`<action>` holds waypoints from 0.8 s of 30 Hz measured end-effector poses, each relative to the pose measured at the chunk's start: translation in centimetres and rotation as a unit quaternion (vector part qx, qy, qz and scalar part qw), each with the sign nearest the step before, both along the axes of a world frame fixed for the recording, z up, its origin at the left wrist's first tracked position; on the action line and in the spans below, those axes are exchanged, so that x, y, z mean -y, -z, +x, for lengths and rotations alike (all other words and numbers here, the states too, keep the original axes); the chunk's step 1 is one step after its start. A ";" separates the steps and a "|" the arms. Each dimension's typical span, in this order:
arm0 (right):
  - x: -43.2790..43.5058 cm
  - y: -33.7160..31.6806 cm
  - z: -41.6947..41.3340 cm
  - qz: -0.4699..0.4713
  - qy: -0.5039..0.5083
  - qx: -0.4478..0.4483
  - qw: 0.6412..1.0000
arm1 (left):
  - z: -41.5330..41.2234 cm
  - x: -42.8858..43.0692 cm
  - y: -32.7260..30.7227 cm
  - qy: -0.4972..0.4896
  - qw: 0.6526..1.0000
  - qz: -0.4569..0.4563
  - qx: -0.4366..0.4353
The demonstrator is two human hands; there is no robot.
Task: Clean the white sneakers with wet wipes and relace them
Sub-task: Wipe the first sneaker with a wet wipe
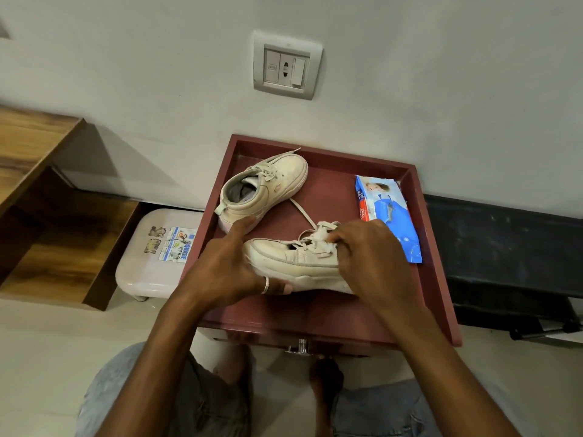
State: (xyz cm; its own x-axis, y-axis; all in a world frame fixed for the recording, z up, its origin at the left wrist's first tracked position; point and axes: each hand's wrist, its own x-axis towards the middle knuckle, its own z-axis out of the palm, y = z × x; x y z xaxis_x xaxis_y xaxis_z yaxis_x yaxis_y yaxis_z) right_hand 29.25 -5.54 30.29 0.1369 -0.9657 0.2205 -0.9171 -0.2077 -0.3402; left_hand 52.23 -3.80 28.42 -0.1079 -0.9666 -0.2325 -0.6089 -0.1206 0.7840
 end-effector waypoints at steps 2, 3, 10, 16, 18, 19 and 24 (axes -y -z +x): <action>-0.8 -0.3 1.4 -0.009 -0.037 -0.001 0.999 | 0.1 0.1 0.1 0.004 1.000 -0.001 -0.005; -1.5 -0.2 2.5 -0.004 -0.073 0.000 0.997 | 0.2 0.2 0.1 0.011 1.000 0.002 -0.005; -1.1 0.7 1.9 0.013 -0.135 0.007 0.991 | 0.3 0.1 0.4 0.018 1.000 0.004 0.003; -0.8 0.2 0.3 -0.023 -0.046 0.014 0.999 | 0.2 0.2 0.5 0.009 1.000 0.005 0.010; -1.7 0.4 2.4 0.000 -0.114 0.040 0.993 | 0.4 0.3 0.6 0.018 1.000 0.010 0.012; -2.2 0.6 3.4 0.014 -0.149 0.039 0.988 | 0.4 0.3 0.7 0.025 0.999 0.010 0.024; -1.9 0.6 2.1 0.019 -0.169 -0.026 0.985 | 0.6 0.2 1.0 0.035 0.999 0.010 0.036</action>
